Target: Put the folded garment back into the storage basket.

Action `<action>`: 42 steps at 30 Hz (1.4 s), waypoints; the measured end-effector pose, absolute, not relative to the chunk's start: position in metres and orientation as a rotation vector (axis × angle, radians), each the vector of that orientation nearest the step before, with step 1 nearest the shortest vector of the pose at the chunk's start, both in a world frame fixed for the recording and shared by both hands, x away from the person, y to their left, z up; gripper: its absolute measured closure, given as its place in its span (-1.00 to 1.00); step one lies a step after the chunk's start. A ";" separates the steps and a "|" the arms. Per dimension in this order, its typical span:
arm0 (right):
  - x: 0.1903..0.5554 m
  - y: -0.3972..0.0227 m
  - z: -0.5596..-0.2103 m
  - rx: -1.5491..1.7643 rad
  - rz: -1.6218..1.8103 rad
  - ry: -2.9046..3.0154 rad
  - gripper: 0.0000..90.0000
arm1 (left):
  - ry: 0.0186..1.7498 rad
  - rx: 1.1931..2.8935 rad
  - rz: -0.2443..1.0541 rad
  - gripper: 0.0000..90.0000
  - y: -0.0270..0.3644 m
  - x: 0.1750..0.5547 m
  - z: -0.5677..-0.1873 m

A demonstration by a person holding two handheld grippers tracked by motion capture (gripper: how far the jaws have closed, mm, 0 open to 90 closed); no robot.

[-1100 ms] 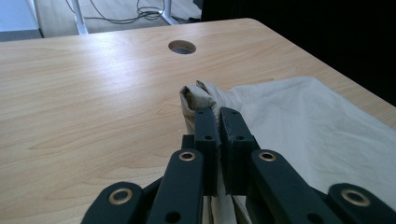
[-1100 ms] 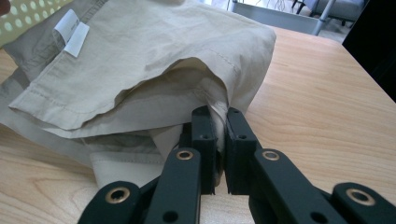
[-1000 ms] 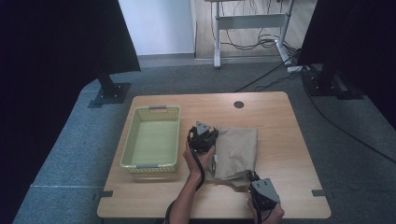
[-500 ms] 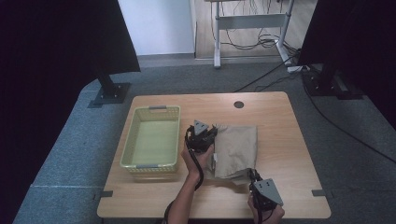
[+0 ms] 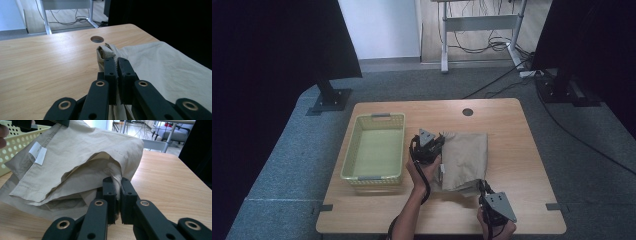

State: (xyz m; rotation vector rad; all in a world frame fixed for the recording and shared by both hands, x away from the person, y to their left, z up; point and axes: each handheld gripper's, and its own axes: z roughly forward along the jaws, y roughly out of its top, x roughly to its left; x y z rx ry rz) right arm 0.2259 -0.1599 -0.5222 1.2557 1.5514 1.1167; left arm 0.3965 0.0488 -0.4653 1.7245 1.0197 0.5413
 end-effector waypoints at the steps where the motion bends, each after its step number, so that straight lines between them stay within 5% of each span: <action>1: 0.226 -0.160 -0.522 1.256 1.117 1.551 0.88 | 1.020 1.724 0.541 0.91 0.049 0.396 -0.465; 42: 0.223 -0.151 -0.504 1.202 1.153 1.489 0.88 | 0.976 1.678 0.587 0.91 0.055 0.387 -0.438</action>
